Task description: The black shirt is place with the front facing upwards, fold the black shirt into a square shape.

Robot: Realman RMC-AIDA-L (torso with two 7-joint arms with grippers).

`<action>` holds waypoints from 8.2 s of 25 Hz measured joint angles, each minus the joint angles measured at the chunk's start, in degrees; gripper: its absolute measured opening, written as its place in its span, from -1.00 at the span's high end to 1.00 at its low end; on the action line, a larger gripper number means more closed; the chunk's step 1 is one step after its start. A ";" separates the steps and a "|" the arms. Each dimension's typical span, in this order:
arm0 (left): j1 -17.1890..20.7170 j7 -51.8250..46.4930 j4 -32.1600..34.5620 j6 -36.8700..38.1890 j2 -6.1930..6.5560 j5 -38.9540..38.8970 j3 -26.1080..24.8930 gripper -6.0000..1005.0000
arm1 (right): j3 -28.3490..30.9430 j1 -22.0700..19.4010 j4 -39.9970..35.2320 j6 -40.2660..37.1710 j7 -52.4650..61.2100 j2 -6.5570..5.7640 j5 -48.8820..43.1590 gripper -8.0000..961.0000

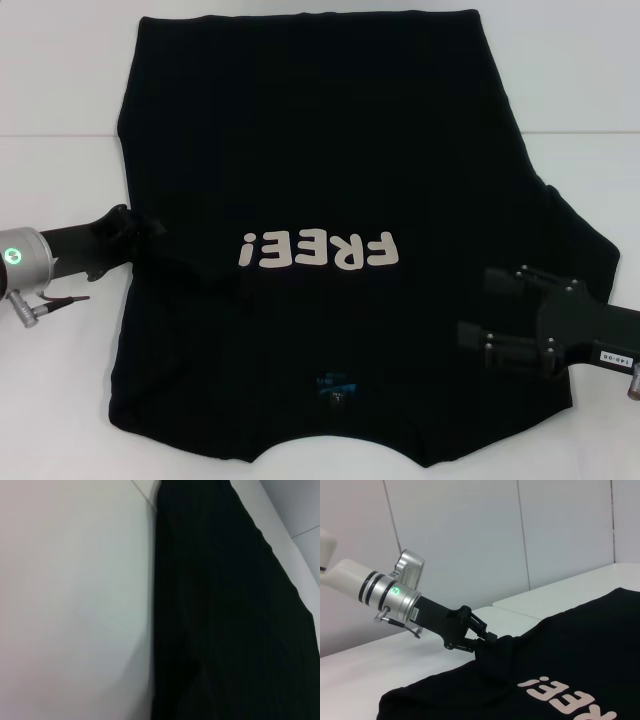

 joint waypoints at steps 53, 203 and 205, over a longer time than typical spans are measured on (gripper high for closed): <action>-9.79 6.18 -0.08 -8.28 -7.38 -12.16 -0.41 -0.10 | -0.50 0.35 1.00 -0.30 0.54 0.16 -0.08 -0.90; 12.99 57.33 13.76 47.28 1.12 -4.59 1.10 -0.42 | -15.47 21.61 -5.75 26.38 89.31 -6.24 -45.57 -0.24; 12.99 57.33 13.77 47.28 1.12 -4.59 1.10 -0.42 | -15.47 21.65 -5.76 26.38 89.31 -6.24 -45.62 0.09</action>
